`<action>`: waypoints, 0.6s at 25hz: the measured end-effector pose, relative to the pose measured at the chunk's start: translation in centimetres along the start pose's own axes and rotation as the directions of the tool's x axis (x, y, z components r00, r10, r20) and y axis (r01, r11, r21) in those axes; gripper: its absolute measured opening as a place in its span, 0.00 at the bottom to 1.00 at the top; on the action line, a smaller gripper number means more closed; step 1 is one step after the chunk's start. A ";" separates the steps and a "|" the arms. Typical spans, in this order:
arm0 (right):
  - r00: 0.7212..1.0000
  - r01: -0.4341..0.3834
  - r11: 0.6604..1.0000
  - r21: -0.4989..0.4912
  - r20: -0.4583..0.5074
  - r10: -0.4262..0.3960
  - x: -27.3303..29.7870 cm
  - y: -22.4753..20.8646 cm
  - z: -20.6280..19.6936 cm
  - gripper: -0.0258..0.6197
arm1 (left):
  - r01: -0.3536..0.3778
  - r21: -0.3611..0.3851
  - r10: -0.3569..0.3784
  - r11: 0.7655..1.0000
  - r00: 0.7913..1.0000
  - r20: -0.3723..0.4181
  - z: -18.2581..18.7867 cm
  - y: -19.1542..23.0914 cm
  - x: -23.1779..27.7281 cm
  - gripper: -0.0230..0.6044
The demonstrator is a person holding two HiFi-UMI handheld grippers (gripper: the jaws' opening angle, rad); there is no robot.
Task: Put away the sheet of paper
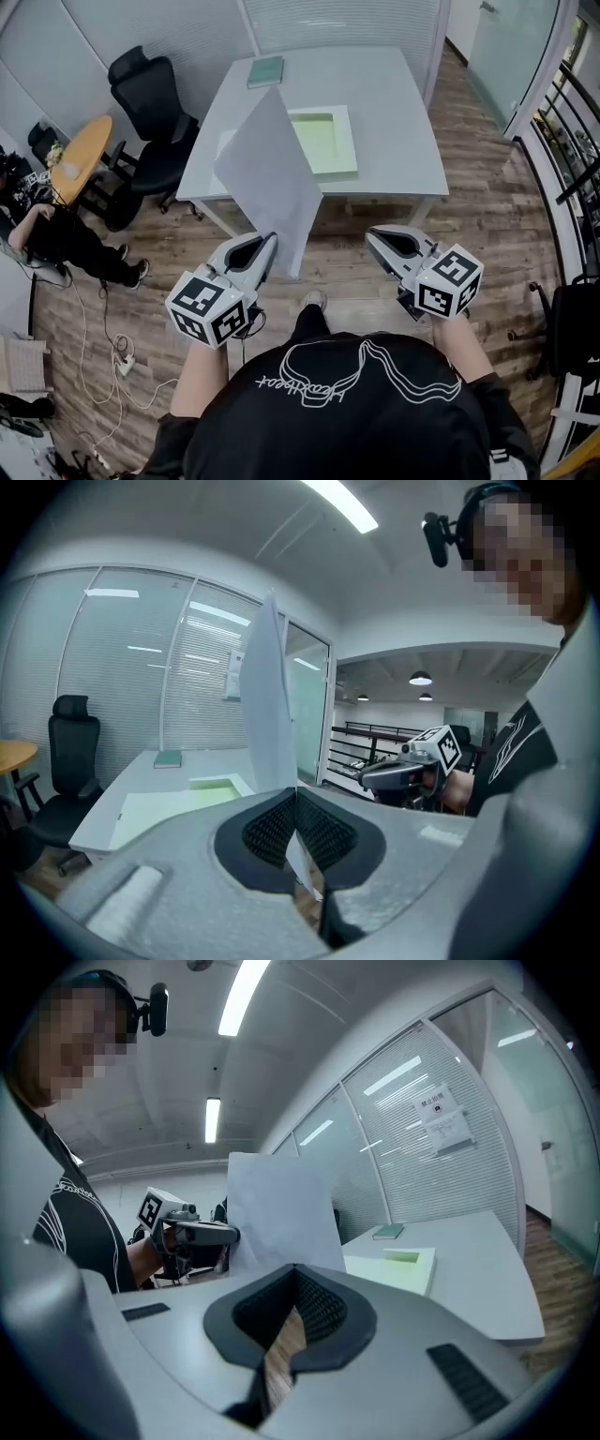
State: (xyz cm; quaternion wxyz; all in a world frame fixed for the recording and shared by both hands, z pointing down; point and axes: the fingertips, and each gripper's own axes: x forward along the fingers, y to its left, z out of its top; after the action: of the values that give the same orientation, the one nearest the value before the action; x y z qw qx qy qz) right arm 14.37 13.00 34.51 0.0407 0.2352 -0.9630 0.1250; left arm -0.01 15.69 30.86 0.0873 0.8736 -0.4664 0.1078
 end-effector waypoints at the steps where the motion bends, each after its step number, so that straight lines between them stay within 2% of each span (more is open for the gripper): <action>1: 1.000 0.007 1.000 0.006 -0.001 -0.007 1.0 -0.7 0.2 0.06 | 0.009 -0.005 -0.009 1.000 1.000 -0.007 0.1 1.2 0.7 0.05; 15: 0.991 0.130 0.986 0.102 -0.040 -0.126 16.3 -11.1 3.2 0.06 | 0.140 -0.052 -0.145 0.989 0.983 -0.108 1.1 18.6 10.0 0.05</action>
State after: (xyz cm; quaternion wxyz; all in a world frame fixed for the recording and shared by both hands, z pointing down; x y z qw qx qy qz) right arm 4.97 -4.60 36.16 0.0524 0.2961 -0.9373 0.1762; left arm -9.97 -2.79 33.52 0.1398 0.8954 -0.3991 0.1396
